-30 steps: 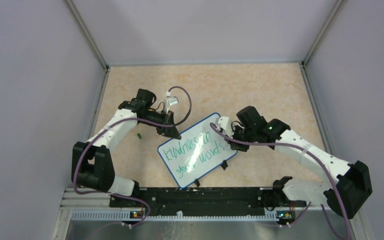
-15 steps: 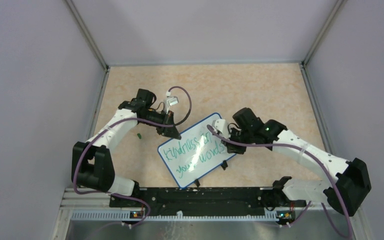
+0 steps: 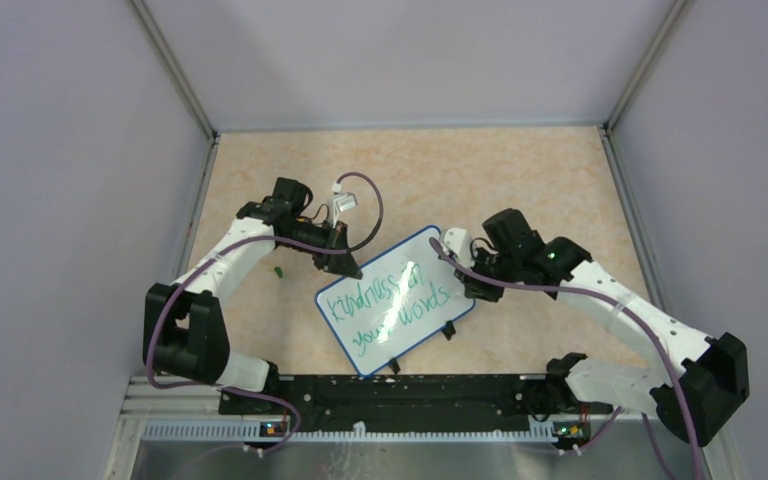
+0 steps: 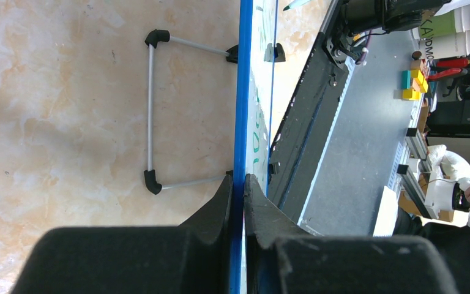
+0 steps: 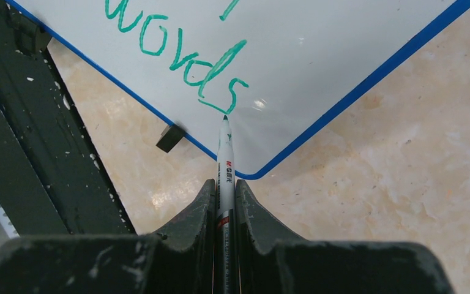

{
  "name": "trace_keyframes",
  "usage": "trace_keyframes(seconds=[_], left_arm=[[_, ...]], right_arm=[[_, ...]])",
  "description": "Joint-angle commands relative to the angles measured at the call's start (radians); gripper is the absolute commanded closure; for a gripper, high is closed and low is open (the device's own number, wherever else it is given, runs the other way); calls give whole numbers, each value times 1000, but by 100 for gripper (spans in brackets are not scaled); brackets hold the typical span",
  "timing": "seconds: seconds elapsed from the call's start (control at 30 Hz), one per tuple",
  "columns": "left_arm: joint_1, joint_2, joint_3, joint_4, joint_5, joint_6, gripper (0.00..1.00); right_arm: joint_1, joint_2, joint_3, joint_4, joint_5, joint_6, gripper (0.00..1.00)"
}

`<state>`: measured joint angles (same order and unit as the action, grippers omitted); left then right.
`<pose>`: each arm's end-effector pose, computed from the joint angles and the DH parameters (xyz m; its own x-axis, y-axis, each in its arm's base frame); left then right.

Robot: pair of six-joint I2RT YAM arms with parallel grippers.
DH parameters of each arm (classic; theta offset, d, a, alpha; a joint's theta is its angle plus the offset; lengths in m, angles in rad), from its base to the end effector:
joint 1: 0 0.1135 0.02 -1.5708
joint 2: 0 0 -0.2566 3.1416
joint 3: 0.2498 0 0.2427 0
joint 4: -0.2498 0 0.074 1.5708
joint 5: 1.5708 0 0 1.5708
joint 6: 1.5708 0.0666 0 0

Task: Write a sentence on the whiteboard
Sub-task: Write a sentence on the whiteboard, then pick up the pen cap from the center of the board.

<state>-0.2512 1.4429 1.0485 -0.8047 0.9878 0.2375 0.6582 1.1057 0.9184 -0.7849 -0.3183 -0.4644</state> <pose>0.2454 -0.1204 0.2299 -0.7758 0.3328 -0.5360 0.6308 0.3905 -0.6705 0.1648 0.1538 0.2446 -0.2616 -0.7400 -0.6196 -0.9369 0.3490 -0.0212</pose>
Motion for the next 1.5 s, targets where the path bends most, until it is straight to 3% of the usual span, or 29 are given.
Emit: trace_keyframes(seconds=[0.0,0.47,0.63,0.83,1.1,1.37,1.47], left_arm=[[-25,27,-44,-3,-110,29,100],[-27,31,-44,-3,-112,29,100],[-26,23,-43,-2,-115,28,100],[-26,13,-42,-2,-117,26,91],[-25,-9,-19,-18,-137,31,65],[53,-28,156,-95,-152,81,44],[113,-15,283,-194,-173,141,30]], right_arm=[[-9,-5,11,14,8,-19,100],[-11,27,-25,48,89,-35,100],[-11,11,39,-4,12,-31,100],[-9,11,162,-77,-139,-14,100],[-11,29,266,-76,-212,41,100],[-11,30,267,-19,-223,111,100],[-22,32,274,-9,-229,136,100]])
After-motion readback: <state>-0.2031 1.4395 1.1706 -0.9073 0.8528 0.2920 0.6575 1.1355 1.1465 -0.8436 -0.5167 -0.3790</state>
